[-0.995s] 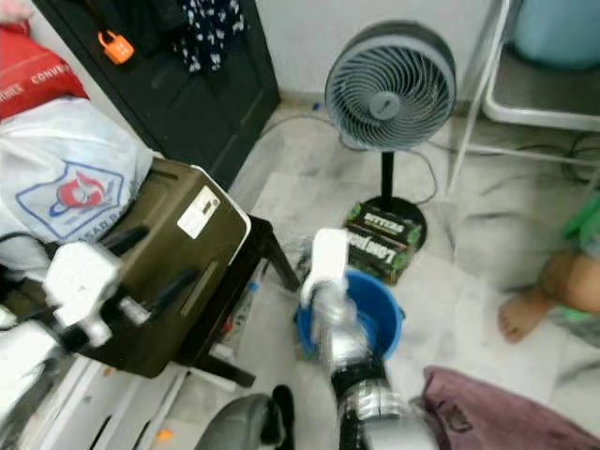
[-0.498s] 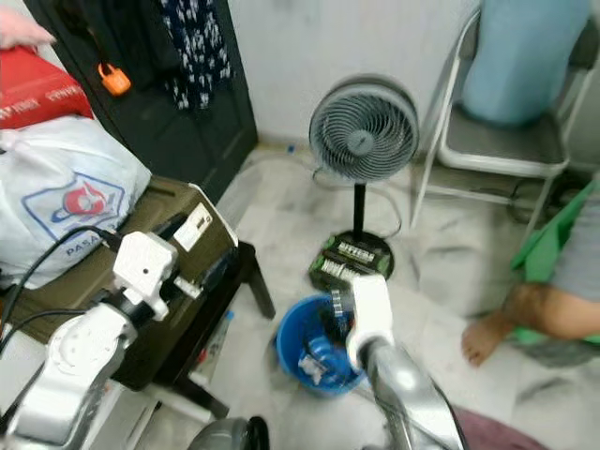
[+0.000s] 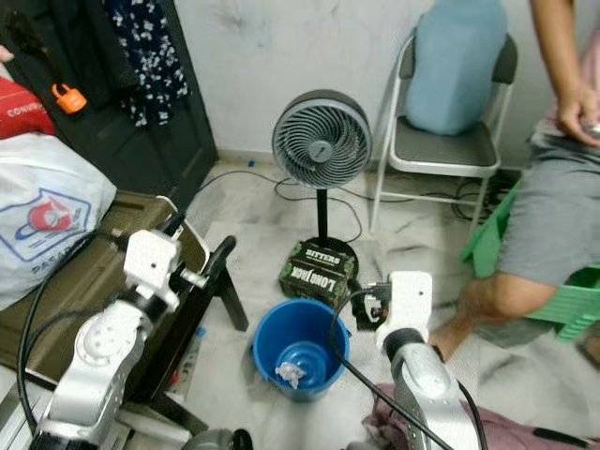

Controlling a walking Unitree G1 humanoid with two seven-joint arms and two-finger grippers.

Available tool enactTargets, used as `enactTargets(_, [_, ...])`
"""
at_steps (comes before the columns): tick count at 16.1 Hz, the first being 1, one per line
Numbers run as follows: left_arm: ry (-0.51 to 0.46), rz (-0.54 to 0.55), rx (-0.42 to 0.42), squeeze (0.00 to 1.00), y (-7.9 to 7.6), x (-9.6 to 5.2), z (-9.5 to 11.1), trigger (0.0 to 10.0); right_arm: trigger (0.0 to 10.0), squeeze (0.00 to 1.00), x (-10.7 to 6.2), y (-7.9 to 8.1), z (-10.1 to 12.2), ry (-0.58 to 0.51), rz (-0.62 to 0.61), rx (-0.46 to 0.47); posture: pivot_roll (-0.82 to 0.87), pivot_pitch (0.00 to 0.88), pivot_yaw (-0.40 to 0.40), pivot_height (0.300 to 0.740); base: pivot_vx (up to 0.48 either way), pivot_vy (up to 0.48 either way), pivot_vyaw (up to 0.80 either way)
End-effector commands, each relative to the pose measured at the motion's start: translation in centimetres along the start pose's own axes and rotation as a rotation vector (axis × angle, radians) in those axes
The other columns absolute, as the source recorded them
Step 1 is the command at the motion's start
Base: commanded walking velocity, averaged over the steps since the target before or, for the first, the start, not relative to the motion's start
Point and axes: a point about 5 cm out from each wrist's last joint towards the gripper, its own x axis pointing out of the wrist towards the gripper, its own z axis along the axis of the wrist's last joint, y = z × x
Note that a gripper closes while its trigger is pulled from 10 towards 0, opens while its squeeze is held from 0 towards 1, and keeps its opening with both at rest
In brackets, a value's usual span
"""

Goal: Clean up the room

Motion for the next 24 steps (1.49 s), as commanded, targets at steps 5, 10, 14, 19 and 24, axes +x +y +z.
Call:
enactTargets(5, [-0.002, 0.018, -0.030, 0.00, -0.2, -0.2, -0.5, 10.0, 10.0, 0.00, 1.8, -0.4, 1.9, -0.110, -0.028, -0.017, -0.07, 0.000, 0.071, 0.740, 0.000, 0.000, 0.00])
enactTargets(10, [-0.025, 0.036, -0.042, 0.00, 0.2, -0.1, 0.1, 10.0, 10.0, 0.00, 2.7, 0.9, 3.1, -0.168, 0.048, -0.081, -0.05, 0.000, 0.050, 0.740, 0.000, 0.000, 0.48])
enactTargets(14, [-0.023, 0.083, -0.012, 0.00, 0.5, -0.5, 0.1, 10.0, 10.0, 0.00, 2.6, 0.8, 3.0, -0.159, 0.079, -0.055, -0.05, 0.000, 0.034, 0.740, 0.000, 0.000, 0.80])
enactTargets(19, [-0.049, 0.107, 0.038, 0.00, 1.3, 0.2, 0.8, 10.0, 10.0, 0.00, 2.6, 0.6, 3.2, -0.160, 0.090, -0.061, -0.05, 0.000, 0.015, 0.740, 0.000, 0.000, 0.80])
enactTargets(24, [-0.035, 0.103, 0.035, 0.00, 0.8, 0.0, 0.4, 10.0, 10.0, 0.00, 2.5, 0.3, 3.3, -0.162, 0.081, -0.064, -0.06, 0.000, 0.023, 0.740, 0.000, 0.000, 0.80])
